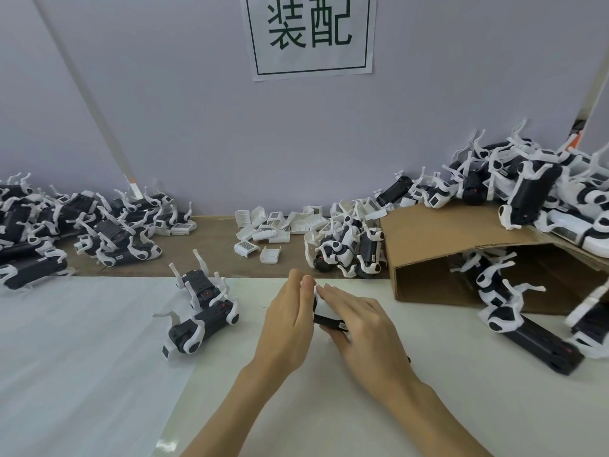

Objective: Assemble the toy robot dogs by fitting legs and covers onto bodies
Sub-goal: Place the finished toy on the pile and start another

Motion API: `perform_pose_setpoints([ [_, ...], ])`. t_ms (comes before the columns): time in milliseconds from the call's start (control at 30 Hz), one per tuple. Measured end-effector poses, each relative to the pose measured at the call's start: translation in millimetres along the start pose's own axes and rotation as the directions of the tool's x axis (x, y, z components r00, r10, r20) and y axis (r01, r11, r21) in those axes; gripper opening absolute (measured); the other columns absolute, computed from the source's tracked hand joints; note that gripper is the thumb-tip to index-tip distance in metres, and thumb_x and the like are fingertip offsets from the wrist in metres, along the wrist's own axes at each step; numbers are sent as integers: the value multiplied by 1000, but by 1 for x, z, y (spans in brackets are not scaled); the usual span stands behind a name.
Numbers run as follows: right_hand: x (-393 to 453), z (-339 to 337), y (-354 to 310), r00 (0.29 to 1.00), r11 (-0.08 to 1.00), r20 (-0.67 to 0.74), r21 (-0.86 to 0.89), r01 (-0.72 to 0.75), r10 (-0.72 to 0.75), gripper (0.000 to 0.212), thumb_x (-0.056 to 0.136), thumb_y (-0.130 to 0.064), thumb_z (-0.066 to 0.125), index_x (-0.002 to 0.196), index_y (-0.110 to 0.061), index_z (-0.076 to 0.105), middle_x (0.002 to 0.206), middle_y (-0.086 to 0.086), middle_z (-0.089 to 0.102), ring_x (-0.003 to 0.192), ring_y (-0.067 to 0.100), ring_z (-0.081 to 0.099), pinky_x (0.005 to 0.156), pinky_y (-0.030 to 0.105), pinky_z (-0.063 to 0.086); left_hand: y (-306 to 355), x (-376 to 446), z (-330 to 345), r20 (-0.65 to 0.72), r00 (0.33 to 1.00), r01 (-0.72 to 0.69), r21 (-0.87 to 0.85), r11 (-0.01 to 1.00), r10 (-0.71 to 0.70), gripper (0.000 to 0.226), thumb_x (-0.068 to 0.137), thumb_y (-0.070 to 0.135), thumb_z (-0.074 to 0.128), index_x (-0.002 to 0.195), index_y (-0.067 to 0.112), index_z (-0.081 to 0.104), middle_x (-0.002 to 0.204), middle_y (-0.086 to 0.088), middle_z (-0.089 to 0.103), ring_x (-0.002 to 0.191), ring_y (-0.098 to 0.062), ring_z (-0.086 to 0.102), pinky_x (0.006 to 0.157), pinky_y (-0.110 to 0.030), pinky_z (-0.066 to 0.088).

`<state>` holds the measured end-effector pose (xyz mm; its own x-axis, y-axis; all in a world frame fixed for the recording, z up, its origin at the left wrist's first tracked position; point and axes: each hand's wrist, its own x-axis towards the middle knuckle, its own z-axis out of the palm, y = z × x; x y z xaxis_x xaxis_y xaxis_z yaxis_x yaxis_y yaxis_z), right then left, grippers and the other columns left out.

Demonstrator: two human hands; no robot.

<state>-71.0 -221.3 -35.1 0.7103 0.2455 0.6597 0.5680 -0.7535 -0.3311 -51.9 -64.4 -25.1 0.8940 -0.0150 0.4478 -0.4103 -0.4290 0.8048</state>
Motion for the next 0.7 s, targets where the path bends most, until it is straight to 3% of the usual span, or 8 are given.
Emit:
perform_pose_setpoints([
  [167,-1,4,-2,995,998,87,2,-56,55,69,96,-27,74,156,-21,42,154,-4,49,143,13,43,117,35,38,-7,6,-2,45,999,-10,13,1000,9,34,106,65,34,98,35,48,72,14,61,78,-12,62,78,-52,57],
  [267,-2,3,1,991,997,104,-15,-81,82,63,98,-26,69,155,-22,43,152,-7,51,140,14,46,116,32,37,-10,7,-3,66,998,-12,11,1000,11,23,105,61,44,106,39,50,84,14,67,82,-10,67,79,-50,59],
  [367,0,-1,6,992,996,99,-41,-74,77,54,100,-26,67,150,-23,49,147,-9,57,134,15,53,112,27,38,-9,7,-5,79,997,-16,40,999,13,27,101,67,47,113,42,48,94,15,65,85,-9,67,79,-42,59],
  [500,0,-3,6,990,993,79,-24,-113,115,51,99,-31,69,147,-25,53,139,-10,63,124,16,58,106,28,43,-2,4,-5,-7,1000,-7,234,972,9,40,93,80,42,112,45,42,107,21,58,91,-1,63,72,-23,49],
  [600,-1,-5,7,981,981,87,80,-178,171,55,95,-39,73,146,-29,55,130,-13,65,118,10,57,101,28,47,0,8,-12,-5,996,85,353,932,-88,46,94,80,43,101,35,44,77,17,65,74,-4,61,61,-27,41],
  [633,-2,-6,9,966,958,161,171,-230,203,53,96,-47,69,145,-34,54,126,-14,65,116,8,58,99,27,49,-2,10,-15,39,990,113,322,940,-132,43,97,75,48,97,32,47,69,15,65,69,-6,61,59,-26,38],
  [700,-2,-11,8,897,808,346,423,-410,274,38,98,-62,56,132,-43,59,106,-12,70,98,8,66,86,26,54,-3,14,-21,148,966,197,112,974,-213,30,102,58,59,98,29,55,71,10,71,64,-7,64,61,-23,41],
])
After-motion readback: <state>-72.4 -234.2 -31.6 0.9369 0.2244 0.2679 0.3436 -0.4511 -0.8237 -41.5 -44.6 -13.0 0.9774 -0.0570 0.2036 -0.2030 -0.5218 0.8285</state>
